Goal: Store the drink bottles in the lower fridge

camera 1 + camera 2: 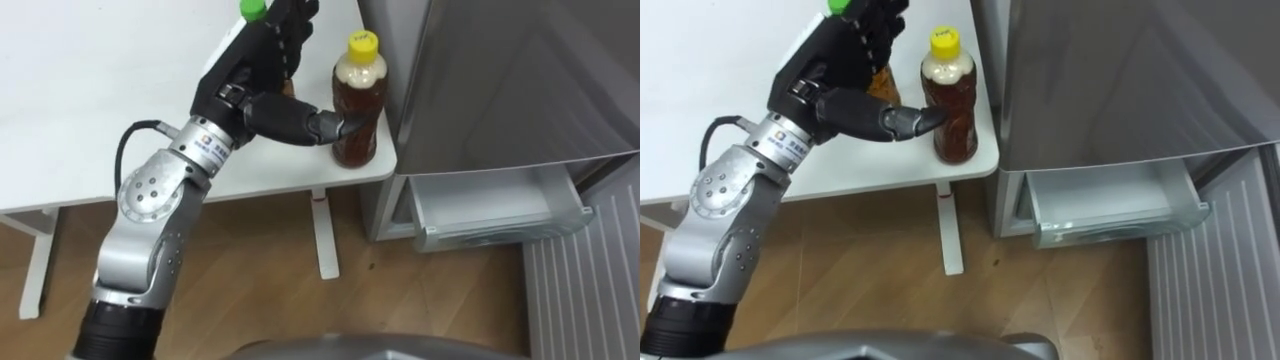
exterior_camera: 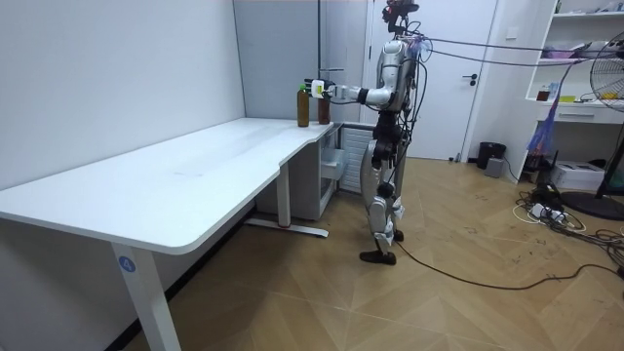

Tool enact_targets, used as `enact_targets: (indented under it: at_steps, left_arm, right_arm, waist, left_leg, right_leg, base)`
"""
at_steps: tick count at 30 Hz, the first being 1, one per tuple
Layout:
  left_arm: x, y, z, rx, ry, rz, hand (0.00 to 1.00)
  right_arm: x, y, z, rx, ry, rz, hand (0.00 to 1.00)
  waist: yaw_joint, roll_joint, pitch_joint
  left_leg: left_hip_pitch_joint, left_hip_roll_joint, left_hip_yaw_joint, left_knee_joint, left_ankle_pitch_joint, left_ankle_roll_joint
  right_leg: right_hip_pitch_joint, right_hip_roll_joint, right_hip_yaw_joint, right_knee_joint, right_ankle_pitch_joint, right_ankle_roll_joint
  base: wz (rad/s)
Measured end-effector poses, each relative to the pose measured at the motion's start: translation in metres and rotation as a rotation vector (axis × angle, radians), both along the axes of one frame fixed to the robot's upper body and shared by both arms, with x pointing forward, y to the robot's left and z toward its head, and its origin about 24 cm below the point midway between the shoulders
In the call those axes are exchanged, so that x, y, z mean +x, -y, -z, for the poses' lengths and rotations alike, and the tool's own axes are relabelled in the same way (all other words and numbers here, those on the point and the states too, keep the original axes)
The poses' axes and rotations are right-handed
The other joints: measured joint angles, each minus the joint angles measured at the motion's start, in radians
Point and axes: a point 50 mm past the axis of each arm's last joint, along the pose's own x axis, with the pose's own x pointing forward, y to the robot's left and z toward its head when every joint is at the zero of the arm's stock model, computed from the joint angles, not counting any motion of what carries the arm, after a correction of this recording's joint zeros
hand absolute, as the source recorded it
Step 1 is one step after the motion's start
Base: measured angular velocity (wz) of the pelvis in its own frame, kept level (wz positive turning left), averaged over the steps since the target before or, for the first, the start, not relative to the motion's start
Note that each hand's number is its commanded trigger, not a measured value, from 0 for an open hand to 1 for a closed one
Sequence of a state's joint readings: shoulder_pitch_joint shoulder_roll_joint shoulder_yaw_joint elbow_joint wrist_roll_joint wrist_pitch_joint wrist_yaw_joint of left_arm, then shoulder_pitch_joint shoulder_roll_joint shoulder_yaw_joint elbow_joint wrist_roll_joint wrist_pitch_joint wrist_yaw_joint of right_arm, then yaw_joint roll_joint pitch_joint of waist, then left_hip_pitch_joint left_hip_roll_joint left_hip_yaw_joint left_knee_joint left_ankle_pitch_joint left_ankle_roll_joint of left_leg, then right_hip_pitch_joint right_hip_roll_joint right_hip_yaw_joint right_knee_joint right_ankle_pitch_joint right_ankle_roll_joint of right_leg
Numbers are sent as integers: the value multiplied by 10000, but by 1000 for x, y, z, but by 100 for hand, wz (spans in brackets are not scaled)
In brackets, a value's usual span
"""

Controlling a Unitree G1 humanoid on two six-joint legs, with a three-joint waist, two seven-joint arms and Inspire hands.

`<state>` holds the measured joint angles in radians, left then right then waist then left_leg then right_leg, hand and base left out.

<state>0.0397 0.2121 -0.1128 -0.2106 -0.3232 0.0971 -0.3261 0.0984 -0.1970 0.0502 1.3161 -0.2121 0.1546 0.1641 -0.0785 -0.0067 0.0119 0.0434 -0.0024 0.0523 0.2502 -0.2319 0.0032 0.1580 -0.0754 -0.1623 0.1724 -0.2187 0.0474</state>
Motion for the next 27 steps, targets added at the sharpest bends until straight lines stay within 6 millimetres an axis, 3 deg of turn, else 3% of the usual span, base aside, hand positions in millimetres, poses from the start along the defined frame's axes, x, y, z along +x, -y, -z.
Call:
enact_targets:
  at_steps: [21, 27]
  left_arm:
    - [0, 0, 10, -11, -599, -136, 0]
    - [0, -1, 19, -238, -1349, -59, 0]
  right_arm:
    - [-2, 0, 0, -50, -306, -309, 0]
    - [0, -1, 0, 27, -476, -240, 0]
  waist:
    - [-41, 24, -20]
    - [-259, 34, -27]
  left_leg:
    - [133, 55, 29, -116, 13, -22]
    - [-10, 62, 26, -104, 12, -25]
  right_leg:
    - [-46, 56, 102, -14, 0, 0]
    - [-56, 65, 95, 1, 5, -10]
  base:
    - [-1]
    - [0]
